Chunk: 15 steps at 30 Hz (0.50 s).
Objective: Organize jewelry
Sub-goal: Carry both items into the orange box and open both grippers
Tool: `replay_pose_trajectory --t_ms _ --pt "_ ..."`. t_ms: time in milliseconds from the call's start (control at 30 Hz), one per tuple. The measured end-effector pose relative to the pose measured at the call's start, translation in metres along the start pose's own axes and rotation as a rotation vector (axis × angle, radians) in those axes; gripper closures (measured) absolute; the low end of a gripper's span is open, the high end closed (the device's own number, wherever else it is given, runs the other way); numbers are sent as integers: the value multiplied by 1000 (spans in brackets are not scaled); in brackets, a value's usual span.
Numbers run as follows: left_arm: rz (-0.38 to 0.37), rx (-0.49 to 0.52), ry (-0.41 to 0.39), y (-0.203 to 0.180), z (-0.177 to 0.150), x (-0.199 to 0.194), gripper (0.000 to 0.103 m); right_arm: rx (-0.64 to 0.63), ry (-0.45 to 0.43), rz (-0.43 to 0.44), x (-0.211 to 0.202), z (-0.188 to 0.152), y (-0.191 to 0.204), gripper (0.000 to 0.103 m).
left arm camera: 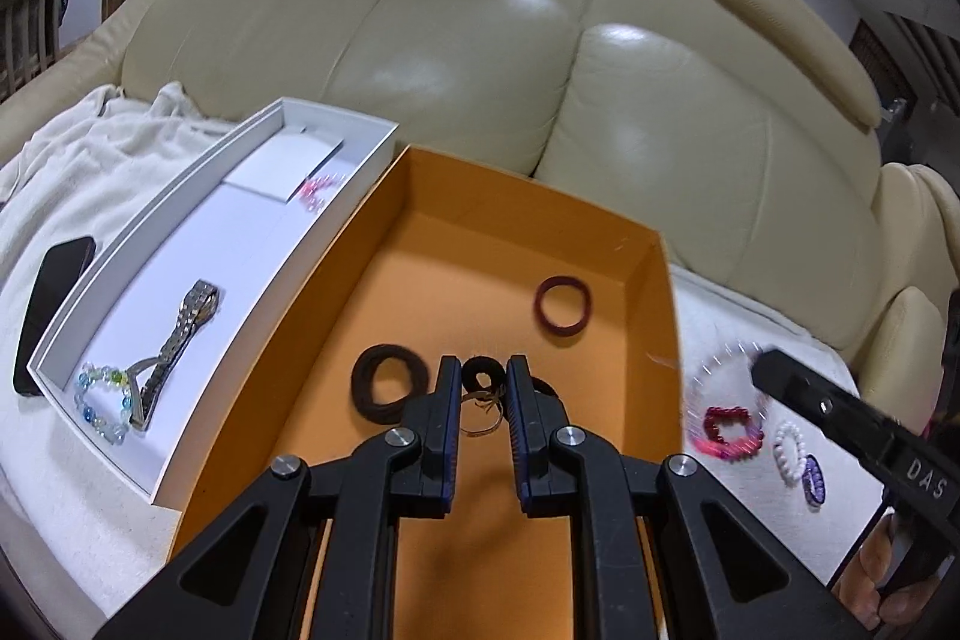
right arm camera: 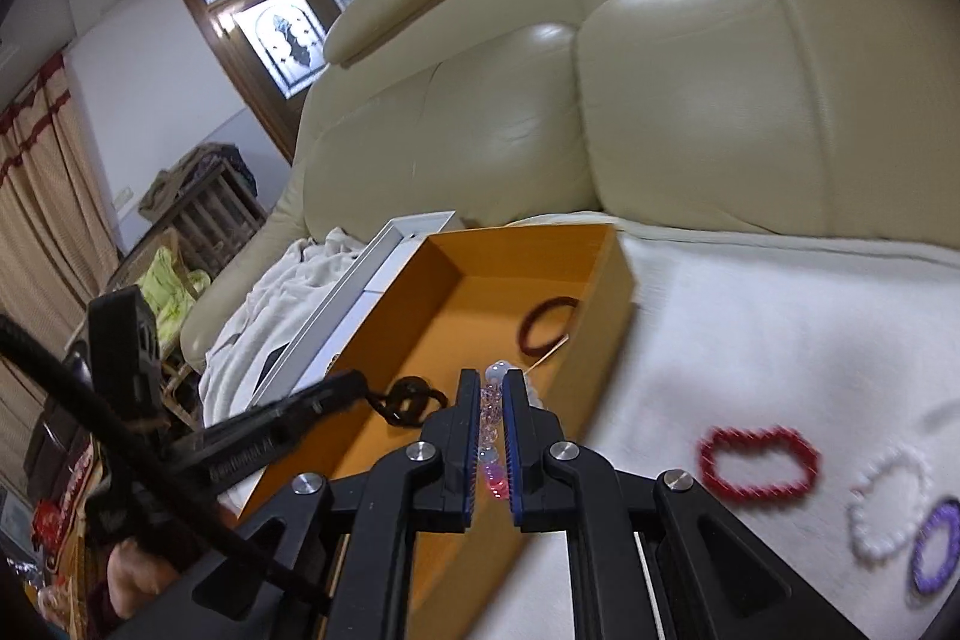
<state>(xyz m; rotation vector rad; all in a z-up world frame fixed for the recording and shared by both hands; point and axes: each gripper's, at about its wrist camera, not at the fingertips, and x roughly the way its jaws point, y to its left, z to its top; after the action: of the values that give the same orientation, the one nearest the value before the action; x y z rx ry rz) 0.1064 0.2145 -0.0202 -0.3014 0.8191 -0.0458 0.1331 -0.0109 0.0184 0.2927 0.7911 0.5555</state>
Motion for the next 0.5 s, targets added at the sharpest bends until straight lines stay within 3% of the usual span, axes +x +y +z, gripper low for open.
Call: replay_pose_trajectory --t_ms 200,500 --pt "24 -12 71 1 -1 19 89 0 77 -33 42 10 11 94" --pt "59 3 103 -7 0 29 84 3 137 -79 72 12 7 91"
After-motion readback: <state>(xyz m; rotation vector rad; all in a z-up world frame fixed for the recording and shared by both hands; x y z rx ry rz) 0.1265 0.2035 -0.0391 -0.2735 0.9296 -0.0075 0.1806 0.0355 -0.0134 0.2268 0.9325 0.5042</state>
